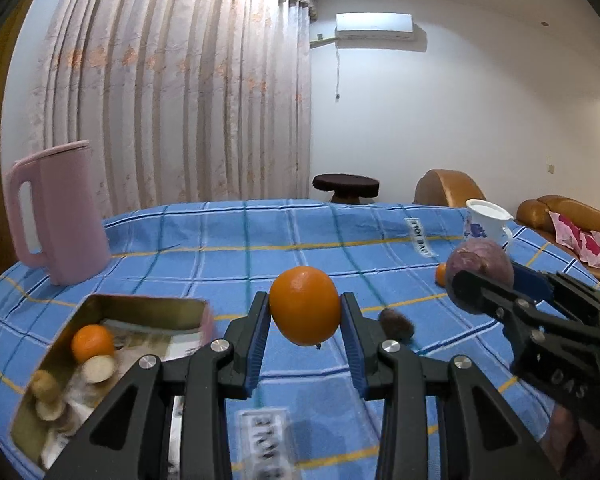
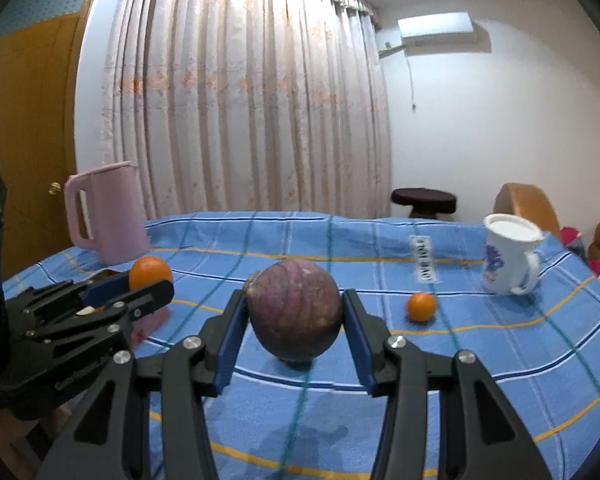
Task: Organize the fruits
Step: 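Release the orange into the tin with the left tool while the right tool drops the purple fruit in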
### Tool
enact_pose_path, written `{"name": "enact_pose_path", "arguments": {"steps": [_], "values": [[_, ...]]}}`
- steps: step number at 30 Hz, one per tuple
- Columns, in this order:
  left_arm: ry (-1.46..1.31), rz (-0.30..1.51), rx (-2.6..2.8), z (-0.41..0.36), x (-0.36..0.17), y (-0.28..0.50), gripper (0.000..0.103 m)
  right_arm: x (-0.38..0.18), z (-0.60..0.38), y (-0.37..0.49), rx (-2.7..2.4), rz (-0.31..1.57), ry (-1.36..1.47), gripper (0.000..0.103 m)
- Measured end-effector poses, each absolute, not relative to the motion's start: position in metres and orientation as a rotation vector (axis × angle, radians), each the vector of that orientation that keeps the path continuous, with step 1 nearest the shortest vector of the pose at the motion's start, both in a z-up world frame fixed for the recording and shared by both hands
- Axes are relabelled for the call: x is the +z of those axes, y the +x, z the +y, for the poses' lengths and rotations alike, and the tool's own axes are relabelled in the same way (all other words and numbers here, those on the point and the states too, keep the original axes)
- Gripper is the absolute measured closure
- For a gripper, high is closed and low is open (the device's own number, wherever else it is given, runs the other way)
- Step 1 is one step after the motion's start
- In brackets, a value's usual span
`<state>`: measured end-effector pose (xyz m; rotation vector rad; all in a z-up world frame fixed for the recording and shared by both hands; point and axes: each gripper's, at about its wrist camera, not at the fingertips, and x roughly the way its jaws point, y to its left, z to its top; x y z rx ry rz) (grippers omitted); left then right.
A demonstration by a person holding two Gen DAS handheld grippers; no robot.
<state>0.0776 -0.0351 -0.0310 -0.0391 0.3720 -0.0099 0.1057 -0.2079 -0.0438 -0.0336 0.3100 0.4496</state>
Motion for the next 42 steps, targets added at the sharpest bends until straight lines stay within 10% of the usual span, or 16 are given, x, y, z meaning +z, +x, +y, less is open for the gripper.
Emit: {"name": "enact_pose_path", "arguments": {"steps": [22,42], "values": [[-0.096,0.492,0.256,0.110,-0.051,0.017,0.065,-0.064,-0.019,0.081,0.897,0.476,-0.220,0.052],[-0.034,0.457,0.002,0.001,-0.006,0.052,0.041,-0.043,-0.131,0.092,0.649,0.418,-0.263,0.030]]}}
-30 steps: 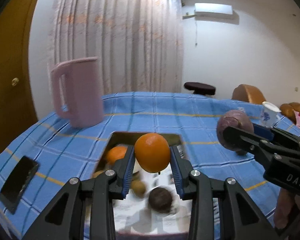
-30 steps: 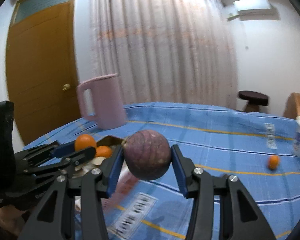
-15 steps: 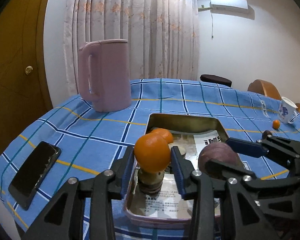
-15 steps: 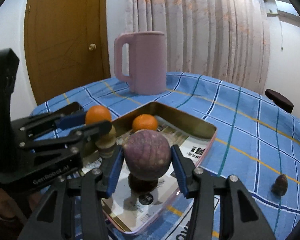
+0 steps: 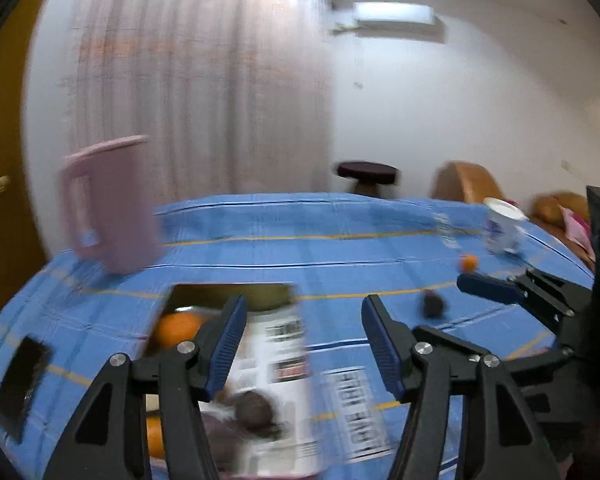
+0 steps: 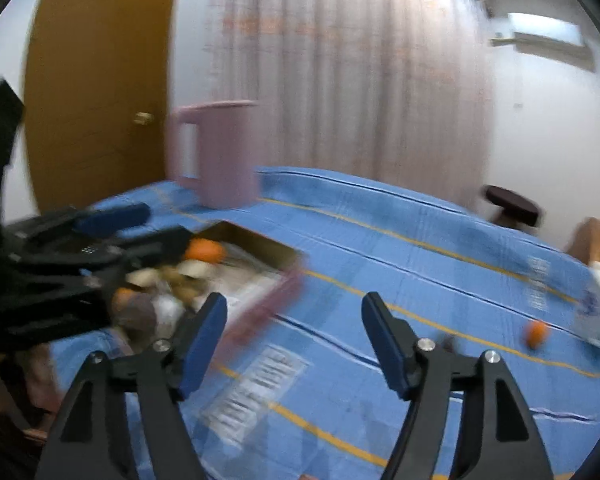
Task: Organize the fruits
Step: 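Grasp the dark brown oval fruit with the left tool while the right tool grasps the last orange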
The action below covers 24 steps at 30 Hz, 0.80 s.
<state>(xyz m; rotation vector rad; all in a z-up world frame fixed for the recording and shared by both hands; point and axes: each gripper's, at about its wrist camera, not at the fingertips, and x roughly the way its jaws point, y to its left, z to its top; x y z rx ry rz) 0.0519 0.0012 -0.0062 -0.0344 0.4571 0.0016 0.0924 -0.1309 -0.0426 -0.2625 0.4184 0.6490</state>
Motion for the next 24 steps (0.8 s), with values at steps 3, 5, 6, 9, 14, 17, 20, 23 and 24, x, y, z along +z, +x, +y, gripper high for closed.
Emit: {"name": "enact_pose_path", "arguments": {"steps": [3,5,6,9,14,17,20,23,24], "values": [[-0.027,0.509,-0.077,-0.031,-0.009,0.079,0.041,-0.042,-0.177,0.108,0.542,0.456,-0.215,0.030],[-0.001,0.542,-0.120,-0.056,-0.012,0.100,0.041,-0.040,-0.206,0.117,0.471,0.471,-0.177,0.030],[0.009,0.562,-0.128,-0.065,-0.014,0.109,0.041,-0.039,-0.221,0.123,0.435,0.479,-0.162,0.029],[0.050,0.618,-0.166,-0.091,-0.023,0.133,0.041,-0.037,-0.253,0.136,0.367,0.495,-0.118,0.026],[0.100,0.704,-0.166,-0.122,-0.046,0.168,0.041,-0.037,-0.276,0.147,0.311,0.519,-0.091,0.024],[0.110,0.763,-0.175,-0.134,-0.062,0.187,0.041,-0.036,-0.285,0.153,0.297,0.539,-0.075,0.024],[0.091,0.802,-0.172,-0.136,-0.073,0.200,0.042,-0.035,-0.292,0.160,0.286,0.559,-0.075,0.024],[0.066,0.817,-0.181,-0.131,-0.077,0.208,0.060,-0.035,-0.295,0.171,0.277,0.586,-0.084,0.024],[0.056,0.815,-0.181,-0.130,-0.077,0.210,0.060,-0.034,-0.296,0.174,0.275,0.594,-0.081,0.024]]}}
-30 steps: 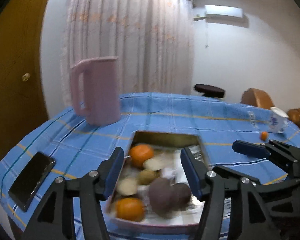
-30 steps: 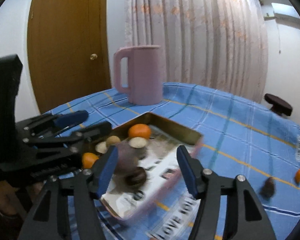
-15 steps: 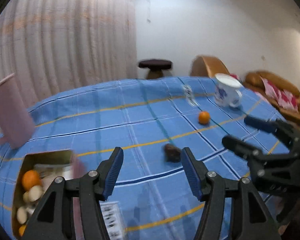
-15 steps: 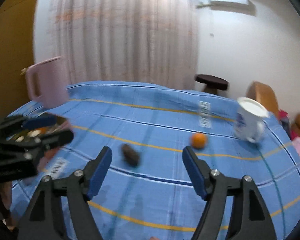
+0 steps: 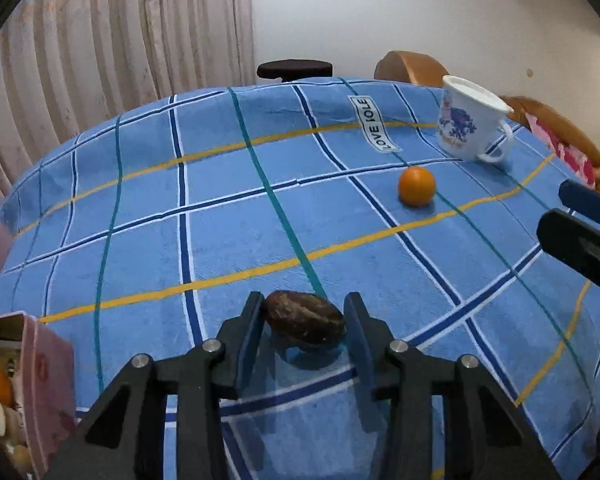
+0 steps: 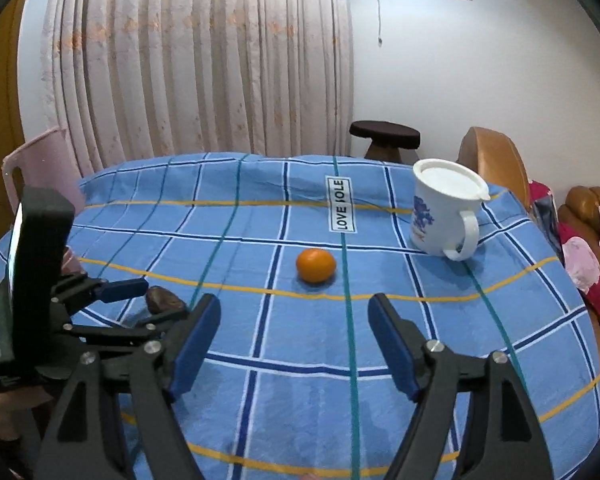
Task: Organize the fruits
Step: 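Grasp the dark brown oval fruit with the left tool while the right tool grasps the last orange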
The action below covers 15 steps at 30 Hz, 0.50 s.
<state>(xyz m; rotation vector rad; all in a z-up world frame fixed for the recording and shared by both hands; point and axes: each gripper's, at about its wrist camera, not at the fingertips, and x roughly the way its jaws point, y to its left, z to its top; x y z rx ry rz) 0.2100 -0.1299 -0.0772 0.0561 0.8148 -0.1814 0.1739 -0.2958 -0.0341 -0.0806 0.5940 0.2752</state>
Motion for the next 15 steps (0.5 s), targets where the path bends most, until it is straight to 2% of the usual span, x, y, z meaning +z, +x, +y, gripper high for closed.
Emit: {"name": "enact_pose_path", "arguments": {"steps": [9,13,15], "values": [[0.009,0.744,-0.096,-0.112,-0.063,0.238,0.060,-0.047,-0.291,0.222,0.219,0.688,-0.026,0.026],[-0.004,0.730,-0.076,-0.109,-0.064,0.260,0.060,-0.059,-0.285,0.251,0.188,0.738,-0.016,0.035],[-0.022,0.727,-0.075,-0.107,-0.067,0.270,0.060,-0.062,-0.283,0.263,0.164,0.746,-0.026,0.037]]}}
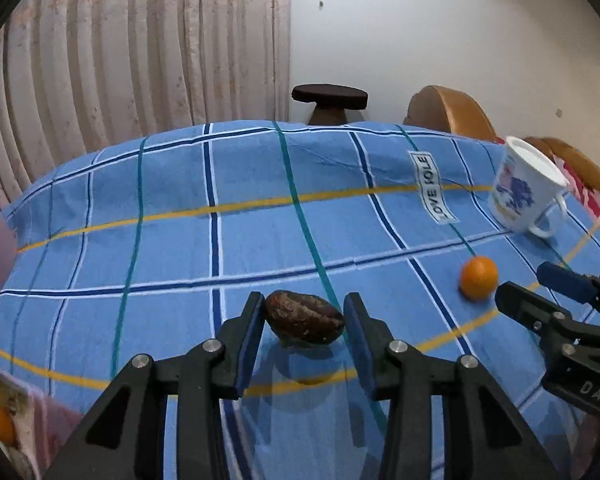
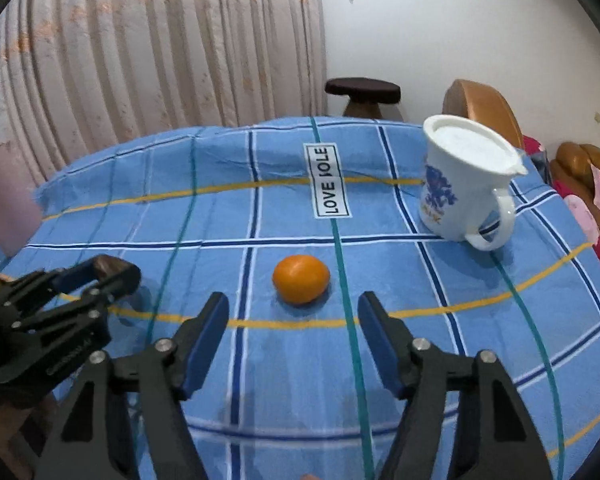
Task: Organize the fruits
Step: 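Grasp the dark brown oval fruit with the left tool while the right tool grasps the last orange, then carry the brown fruit with the left tool while the right tool carries the orange toward the tin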
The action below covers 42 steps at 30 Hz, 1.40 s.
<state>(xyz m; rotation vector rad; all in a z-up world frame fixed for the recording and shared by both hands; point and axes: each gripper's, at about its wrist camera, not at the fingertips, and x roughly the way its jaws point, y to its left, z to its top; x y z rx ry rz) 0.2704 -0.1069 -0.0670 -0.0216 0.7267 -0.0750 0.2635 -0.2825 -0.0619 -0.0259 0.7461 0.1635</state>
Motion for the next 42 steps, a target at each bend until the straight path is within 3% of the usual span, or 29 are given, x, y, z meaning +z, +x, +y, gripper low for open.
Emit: {"name": "enact_pose_path", "arguments": {"steps": [5,12,42], "values": [[-0.050,0.736,-0.072,-0.103,-0.068,0.284,0.060,-0.073,-0.279,0.289,0.130,0.795,-0.023,0.039],[-0.108,0.750,-0.105,-0.094,-0.071,0.288,0.060,-0.088,-0.277,0.303,0.157,0.834,-0.006,0.059],[-0.024,0.494,-0.006,-0.094,-0.043,0.215,0.060,-0.048,-0.281,0.217,0.209,0.431,0.040,0.059]]}}
